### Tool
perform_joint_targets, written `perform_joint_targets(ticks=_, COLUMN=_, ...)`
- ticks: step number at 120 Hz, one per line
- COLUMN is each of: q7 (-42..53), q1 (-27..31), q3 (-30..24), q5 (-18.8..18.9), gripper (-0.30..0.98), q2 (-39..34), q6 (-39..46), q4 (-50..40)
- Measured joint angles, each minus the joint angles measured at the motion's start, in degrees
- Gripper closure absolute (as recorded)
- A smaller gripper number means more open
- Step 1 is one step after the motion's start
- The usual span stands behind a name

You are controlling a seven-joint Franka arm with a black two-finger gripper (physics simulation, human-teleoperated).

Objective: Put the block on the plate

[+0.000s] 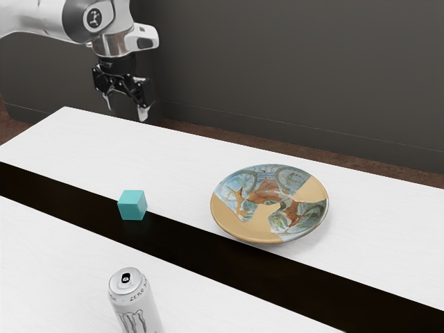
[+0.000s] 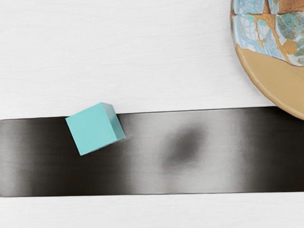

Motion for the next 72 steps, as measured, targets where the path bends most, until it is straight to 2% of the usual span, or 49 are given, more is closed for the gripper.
perform_joint_targets(ticks=16, q7=0.4, q1=1.2, q3=0.2, q5=-0.1, gripper=0.0, q2=1.2, q6=1.0, q4=-1.2)
perform_joint_targets(ticks=28, q7=0.1, q1=7.9, q3=0.0, q5=-1.8, gripper=0.0, q2=7.1, q6=4.0, q4=-2.3)
perform_joint_targets(ticks=41, q7=-1.0, q1=12.9, q3=-0.1, q5=-5.6, gripper=0.0, q2=13.1, q6=8.1, q4=-3.7)
perform_joint_targets(ticks=72, q7=-5.6, q1=14.2, q3=-0.7, q5=-12.1, gripper=0.0, q2=20.0, q6=18.6, q4=-8.3)
